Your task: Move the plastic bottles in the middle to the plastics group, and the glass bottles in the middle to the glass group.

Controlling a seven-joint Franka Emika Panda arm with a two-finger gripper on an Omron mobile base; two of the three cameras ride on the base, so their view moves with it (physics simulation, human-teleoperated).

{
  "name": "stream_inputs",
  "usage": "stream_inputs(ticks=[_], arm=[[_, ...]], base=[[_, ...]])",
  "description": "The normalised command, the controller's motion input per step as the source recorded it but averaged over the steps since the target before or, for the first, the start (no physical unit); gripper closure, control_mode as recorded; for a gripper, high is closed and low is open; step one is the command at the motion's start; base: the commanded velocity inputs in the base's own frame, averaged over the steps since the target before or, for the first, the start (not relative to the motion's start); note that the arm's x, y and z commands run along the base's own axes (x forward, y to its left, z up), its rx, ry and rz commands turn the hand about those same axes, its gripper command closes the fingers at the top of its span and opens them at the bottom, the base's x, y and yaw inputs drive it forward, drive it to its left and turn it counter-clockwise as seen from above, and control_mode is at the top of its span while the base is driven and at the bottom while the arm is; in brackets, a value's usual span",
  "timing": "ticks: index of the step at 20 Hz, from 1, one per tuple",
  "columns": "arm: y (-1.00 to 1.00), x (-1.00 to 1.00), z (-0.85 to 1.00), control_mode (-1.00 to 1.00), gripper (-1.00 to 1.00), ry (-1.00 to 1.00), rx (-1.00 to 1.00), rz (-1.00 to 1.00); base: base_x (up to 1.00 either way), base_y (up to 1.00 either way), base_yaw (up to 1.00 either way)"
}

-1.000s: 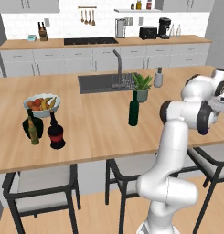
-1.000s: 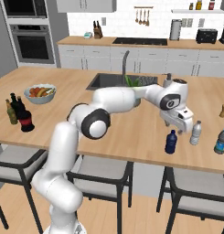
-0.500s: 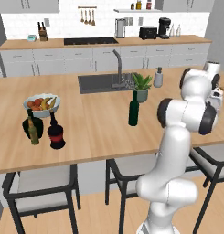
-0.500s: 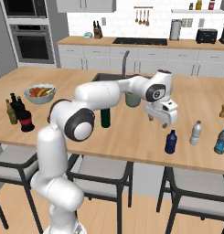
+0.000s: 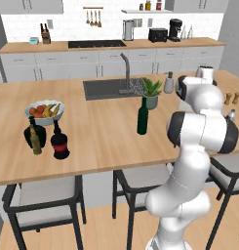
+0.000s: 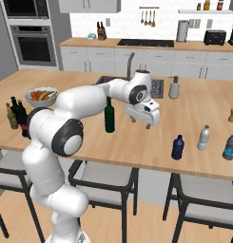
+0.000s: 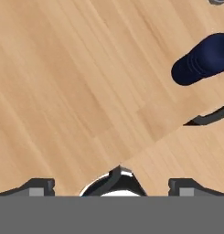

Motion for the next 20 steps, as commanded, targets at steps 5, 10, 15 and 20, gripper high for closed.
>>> stream_inputs(ticks=[5, 10, 15, 20], arm=[[0.55, -0.03, 0.46, -1.00, -1.00, 0.00, 0.00, 0.16], [0.45, -0.22, 0.48, -1.00, -1.00, 0.00, 0.00, 0.10], [0.51, -0.05, 0.14, -1.00, -1.00, 0.00, 0.00, 0.08], [0.37, 0.09, 0.01, -1.00, -1.00, 0.00, 0.00, 0.03]], base=[[0.00, 0.00, 0.00], [0.00, 0.00, 0.00], [0.00, 0.00, 0.00], [0.00, 0.00, 0.00]])
